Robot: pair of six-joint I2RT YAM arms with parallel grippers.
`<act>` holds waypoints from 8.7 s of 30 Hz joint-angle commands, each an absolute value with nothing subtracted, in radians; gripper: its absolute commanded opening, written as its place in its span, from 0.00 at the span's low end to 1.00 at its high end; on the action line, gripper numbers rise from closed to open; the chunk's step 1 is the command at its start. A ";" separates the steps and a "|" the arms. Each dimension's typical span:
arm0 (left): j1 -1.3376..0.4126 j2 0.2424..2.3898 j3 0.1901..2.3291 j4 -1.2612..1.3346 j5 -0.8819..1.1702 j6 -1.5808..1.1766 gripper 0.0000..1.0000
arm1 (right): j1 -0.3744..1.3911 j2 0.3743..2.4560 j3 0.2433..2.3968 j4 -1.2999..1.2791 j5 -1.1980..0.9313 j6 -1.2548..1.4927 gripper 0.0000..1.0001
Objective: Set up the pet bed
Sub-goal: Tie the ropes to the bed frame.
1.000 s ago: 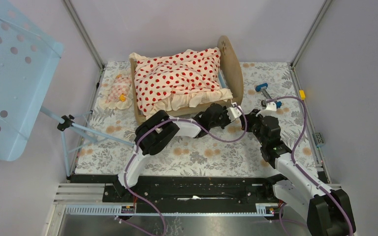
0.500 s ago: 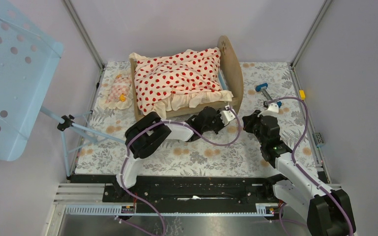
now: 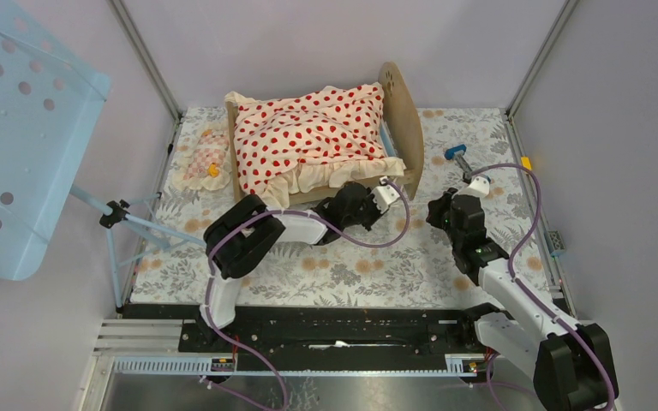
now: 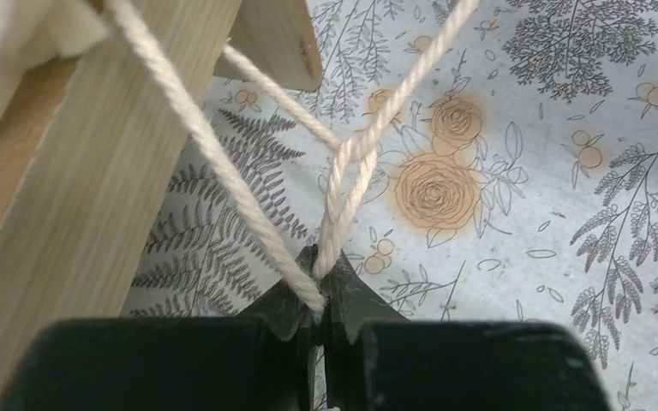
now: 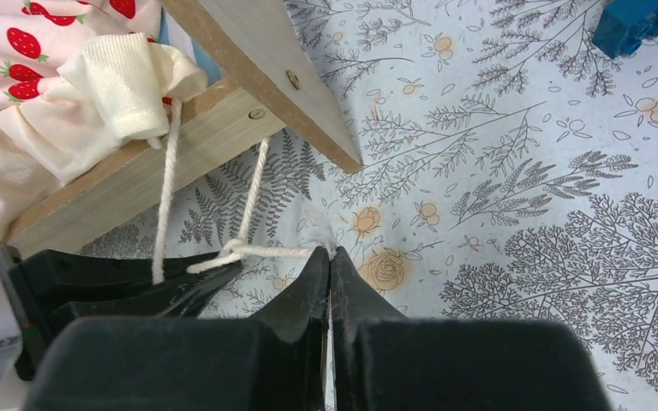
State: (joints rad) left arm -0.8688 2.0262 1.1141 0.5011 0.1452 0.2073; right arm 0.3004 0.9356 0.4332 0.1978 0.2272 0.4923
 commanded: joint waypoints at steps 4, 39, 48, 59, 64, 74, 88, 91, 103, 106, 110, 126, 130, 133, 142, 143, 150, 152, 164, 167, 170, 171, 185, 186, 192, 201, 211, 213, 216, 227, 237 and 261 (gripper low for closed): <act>-0.838 1.936 1.081 0.493 0.156 0.183 0.00 | 0.302 0.953 0.490 0.179 0.297 0.508 0.00; -0.785 1.902 1.292 0.174 0.331 0.137 0.00 | 0.299 0.981 0.398 0.285 0.140 0.495 0.00; -0.786 1.880 1.382 0.233 0.364 0.049 0.01 | 0.298 0.920 0.330 0.352 0.025 0.523 0.00; -0.798 1.964 1.474 0.368 0.377 -0.115 0.00 | 0.298 0.882 0.281 0.475 -0.122 0.564 0.00; -0.830 2.026 1.505 0.357 0.378 -0.108 0.01 | 0.298 0.878 0.279 0.512 -0.150 0.585 0.00; -0.864 2.083 1.477 0.310 0.355 -0.067 0.05 | 0.298 0.768 0.259 0.468 -0.091 0.580 0.00; -0.864 2.015 1.433 0.289 0.292 -0.032 0.47 | 0.298 0.768 0.264 0.419 -0.039 0.565 0.00; -0.863 1.995 1.425 0.288 0.281 -0.031 0.50 | 0.298 0.764 0.265 0.390 -0.010 0.555 0.00; -0.844 1.930 1.403 0.301 0.142 -0.111 0.66 | 0.298 0.774 0.256 0.358 0.060 0.552 0.00; -0.835 1.934 1.424 0.299 0.104 -0.166 0.66 | 0.298 0.767 0.255 0.356 0.060 0.553 0.00; -0.834 1.961 1.487 0.250 0.016 -0.230 0.65 | 0.298 0.744 0.252 0.346 0.062 0.566 0.00; -0.845 2.088 1.674 0.054 -0.039 -0.504 0.52 | 0.298 0.716 0.259 0.335 0.057 0.595 0.00; -0.847 2.084 1.672 0.038 -0.061 -0.522 0.52 | 0.298 0.712 0.256 0.334 0.059 0.596 0.00; -0.847 2.084 1.676 0.023 -0.101 -0.519 0.52 | 0.298 0.713 0.255 0.334 0.060 0.599 0.00; -0.844 2.144 1.779 -0.082 -0.204 -0.534 0.55 | 0.298 0.707 0.263 0.324 0.064 0.600 0.00; -0.844 2.152 1.787 -0.086 -0.205 -0.534 0.55 | 0.298 0.707 0.263 0.324 0.064 0.598 0.00; -0.839 2.195 1.829 -0.101 -0.210 -0.546 0.47 | 0.298 0.703 0.265 0.316 0.066 0.597 0.00; -0.835 2.202 1.835 -0.100 -0.200 -0.554 0.37 | 0.298 0.703 0.264 0.317 0.067 0.597 0.00; -0.827 2.163 1.769 -0.027 -0.088 -0.547 0.00 | 0.298 0.735 0.270 0.349 0.072 0.584 0.00; -0.826 2.129 1.740 -0.016 -0.069 -0.523 0.00 | 0.298 0.765 0.289 0.381 0.066 0.565 0.00; -0.825 2.094 1.718 -0.017 -0.048 -0.499 0.00 | 0.298 0.800 0.300 0.456 0.027 0.510 0.00; -0.825 2.080 1.705 -0.015 -0.043 -0.492 0.00 | 0.298 0.813 0.306 0.479 0.023 0.491 0.00; -0.824 2.014 1.640 -0.025 0.027 -0.462 0.00 | 0.298 1.057 0.389 0.678 -0.054 0.324 0.00; -0.824 2.014 1.639 -0.025 0.029 -0.462 0.00 | 0.298 1.076 0.395 0.689 -0.057 0.319 0.00; -0.824 1.991 1.636 -0.036 0.036 -0.458 0.00 | 0.298 1.187 0.440 0.749 -0.095 0.273 0.00; -0.824 1.978 1.636 -0.064 0.051 -0.448 0.00 | 0.298 1.296 0.463 0.835 -0.134 0.163 0.00; -0.822 1.961 1.634 -0.076 0.051 -0.455 0.00 | 0.298 1.384 0.477 0.895 -0.149 0.102 0.00; -0.822 1.958 1.632 -0.076 0.053 -0.461 0.00 | 0.298 1.402 0.477 0.920 -0.160 0.091 0.00; -0.821 1.957 1.637 -0.078 0.060 -0.466 0.00 | 0.298 1.436 0.481 0.970 -0.196 0.075 0.00; -0.816 1.965 1.648 -0.088 0.083 -0.471 0.00 | 0.298 1.539 0.496 1.103 -0.331 0.068 0.00; -0.800 1.952 1.637 -0.088 0.085 -0.471 0.24 | 0.298 1.597 0.528 1.144 -0.389 0.077 0.00; -0.702 1.862 1.508 -0.100 0.077 -0.474 0.48 | 0.298 1.625 0.542 1.193 -0.367 0.131 0.00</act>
State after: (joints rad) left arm -0.7166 1.8843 1.5021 -0.1318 0.0608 -0.4709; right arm 0.3000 1.6207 0.5152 1.1110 -0.3683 0.1234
